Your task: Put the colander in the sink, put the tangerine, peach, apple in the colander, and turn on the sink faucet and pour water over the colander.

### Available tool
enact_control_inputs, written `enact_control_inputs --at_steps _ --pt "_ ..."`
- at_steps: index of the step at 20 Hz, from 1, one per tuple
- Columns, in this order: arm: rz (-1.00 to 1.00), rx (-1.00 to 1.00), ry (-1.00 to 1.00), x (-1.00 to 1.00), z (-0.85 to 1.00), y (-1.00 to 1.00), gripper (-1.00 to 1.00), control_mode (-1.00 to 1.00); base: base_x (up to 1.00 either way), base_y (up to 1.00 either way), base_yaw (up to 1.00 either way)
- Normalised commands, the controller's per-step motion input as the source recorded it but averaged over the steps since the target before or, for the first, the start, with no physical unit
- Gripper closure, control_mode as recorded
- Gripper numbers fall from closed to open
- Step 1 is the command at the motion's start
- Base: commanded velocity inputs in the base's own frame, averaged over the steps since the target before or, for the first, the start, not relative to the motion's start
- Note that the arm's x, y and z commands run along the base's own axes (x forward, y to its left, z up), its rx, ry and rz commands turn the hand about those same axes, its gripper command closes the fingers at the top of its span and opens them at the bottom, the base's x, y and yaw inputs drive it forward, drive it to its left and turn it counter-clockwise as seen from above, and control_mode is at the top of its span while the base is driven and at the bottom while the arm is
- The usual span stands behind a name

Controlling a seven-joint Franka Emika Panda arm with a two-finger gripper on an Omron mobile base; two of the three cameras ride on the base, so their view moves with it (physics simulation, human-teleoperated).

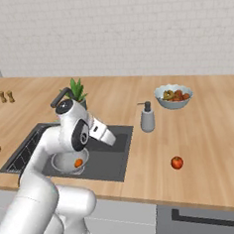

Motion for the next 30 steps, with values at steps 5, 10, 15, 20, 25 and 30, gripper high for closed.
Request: enact_control_inputs --at_steps 5,10,15,20,25,30 --pt "-0.06 0.0 0.08 -0.96 0.31 -1.0 -1.0 -1.0 0.0 0.0 0.0" --pt "0.01 0.06 0.0 -0.52 0.0 -1.0 -1.0 -1.0 0.0 0.0 0.0" --pt "0.01 0.02 0.0 -0.02 0.02 -0.68 -1.0 -1.0 0.0 0.0 0.0" --pt "0.01 0.0 0.01 0.03 0.0 -0.48 -1.0 -1.0 0.0 0.0 0.0" --pt "0.01 0.0 0.04 0.26 -0.05 -0.57 -1.0 -1.0 0.0 0.0 0.0" --pt "0.0 0.0 0.03 0.56 -0.27 -0.22 -1.0 -1.0 0.0 0.0 0.0"
